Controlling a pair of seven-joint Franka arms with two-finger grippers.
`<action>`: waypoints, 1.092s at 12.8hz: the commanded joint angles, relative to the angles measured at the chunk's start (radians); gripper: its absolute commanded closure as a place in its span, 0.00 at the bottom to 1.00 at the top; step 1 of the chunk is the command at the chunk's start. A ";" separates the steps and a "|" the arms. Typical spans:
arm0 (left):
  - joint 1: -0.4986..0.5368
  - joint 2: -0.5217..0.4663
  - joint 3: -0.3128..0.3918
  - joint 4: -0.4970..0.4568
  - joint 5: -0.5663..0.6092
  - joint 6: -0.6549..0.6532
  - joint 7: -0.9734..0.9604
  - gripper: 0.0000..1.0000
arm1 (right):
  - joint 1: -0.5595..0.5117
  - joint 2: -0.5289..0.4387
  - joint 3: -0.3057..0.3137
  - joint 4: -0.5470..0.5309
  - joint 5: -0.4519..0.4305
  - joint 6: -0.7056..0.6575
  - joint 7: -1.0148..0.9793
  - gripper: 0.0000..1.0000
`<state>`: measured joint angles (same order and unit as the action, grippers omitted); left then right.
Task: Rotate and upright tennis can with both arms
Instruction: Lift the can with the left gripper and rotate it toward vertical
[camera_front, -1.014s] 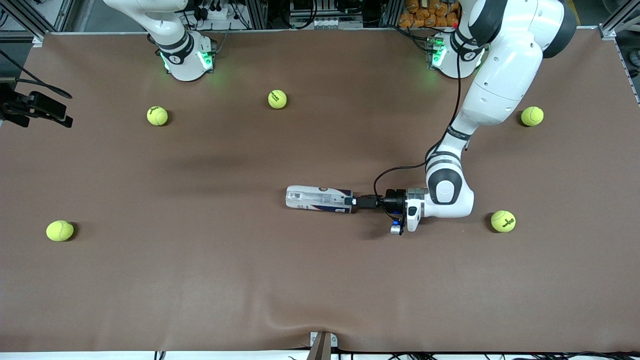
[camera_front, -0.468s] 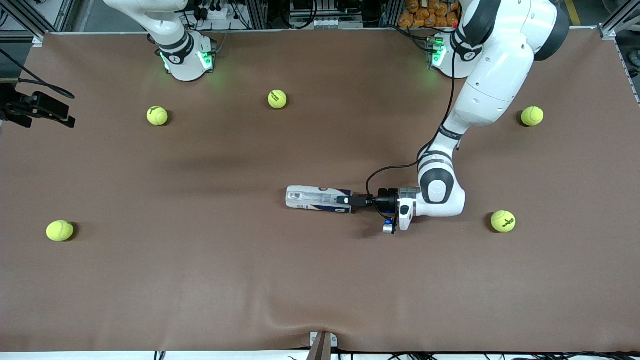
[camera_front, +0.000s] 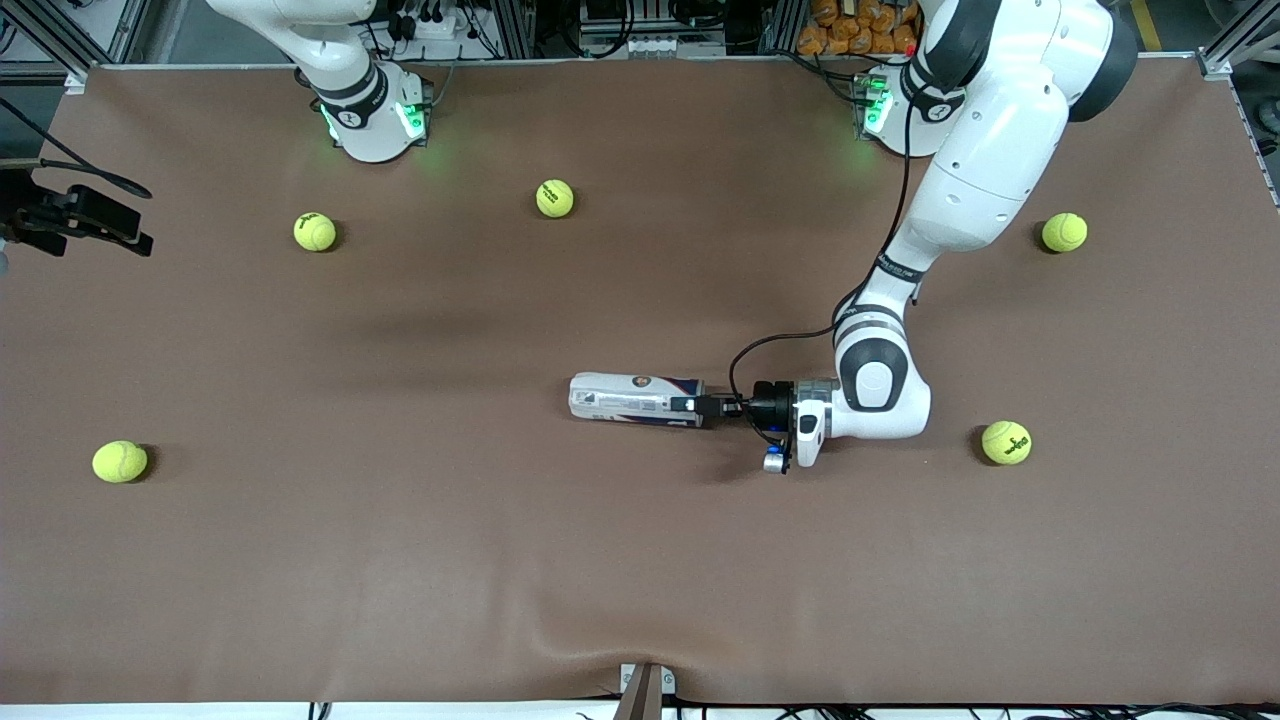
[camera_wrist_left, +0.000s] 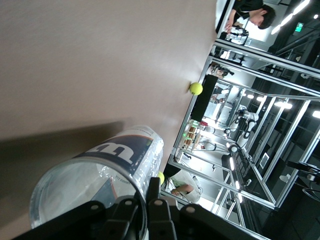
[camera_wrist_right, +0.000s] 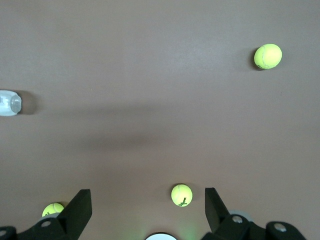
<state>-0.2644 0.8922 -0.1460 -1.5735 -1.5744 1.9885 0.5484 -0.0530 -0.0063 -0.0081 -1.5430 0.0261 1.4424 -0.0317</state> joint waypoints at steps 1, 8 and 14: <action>-0.007 -0.021 -0.007 0.024 -0.032 0.010 -0.024 1.00 | -0.008 -0.001 0.008 -0.002 -0.003 -0.005 -0.010 0.00; -0.007 -0.093 -0.010 0.024 -0.027 0.016 -0.186 1.00 | -0.004 0.002 0.010 -0.002 -0.002 -0.003 -0.010 0.00; -0.048 -0.136 -0.009 0.024 -0.013 0.082 -0.338 1.00 | -0.004 0.008 0.010 -0.002 -0.002 -0.003 -0.010 0.00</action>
<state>-0.2951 0.7951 -0.1571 -1.5312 -1.5759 2.0375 0.2679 -0.0528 -0.0015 -0.0037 -1.5434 0.0263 1.4421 -0.0317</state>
